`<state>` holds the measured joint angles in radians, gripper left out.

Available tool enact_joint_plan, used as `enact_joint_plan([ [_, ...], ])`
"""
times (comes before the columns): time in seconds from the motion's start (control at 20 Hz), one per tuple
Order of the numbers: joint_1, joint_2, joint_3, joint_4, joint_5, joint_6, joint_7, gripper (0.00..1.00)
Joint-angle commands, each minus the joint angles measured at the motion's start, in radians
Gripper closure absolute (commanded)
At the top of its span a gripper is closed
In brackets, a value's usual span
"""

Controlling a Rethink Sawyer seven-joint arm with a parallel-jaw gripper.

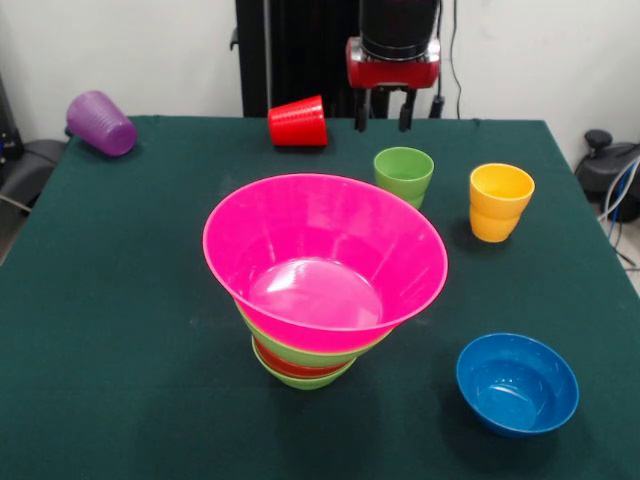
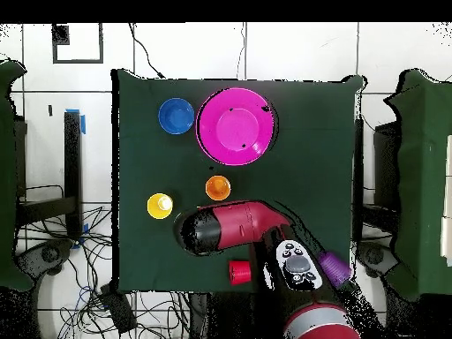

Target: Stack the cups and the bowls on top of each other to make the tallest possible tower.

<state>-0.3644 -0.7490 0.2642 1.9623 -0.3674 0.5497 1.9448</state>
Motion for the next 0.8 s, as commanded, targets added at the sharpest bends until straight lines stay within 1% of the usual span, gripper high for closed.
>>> enact_joint_plan([
  [0.05, -0.002, 0.012, 0.090, -0.012, 0.034, 0.054, -0.012, 0.00],
  [0.25, -0.007, 0.013, 0.096, -0.013, 0.031, 0.043, -0.018, 0.00],
  [0.45, -0.008, 0.026, 0.094, -0.023, 0.022, 0.006, -0.005, 0.00],
  [0.8, -0.010, 0.037, 0.086, -0.015, -0.012, -0.023, -0.015, 0.00],
])
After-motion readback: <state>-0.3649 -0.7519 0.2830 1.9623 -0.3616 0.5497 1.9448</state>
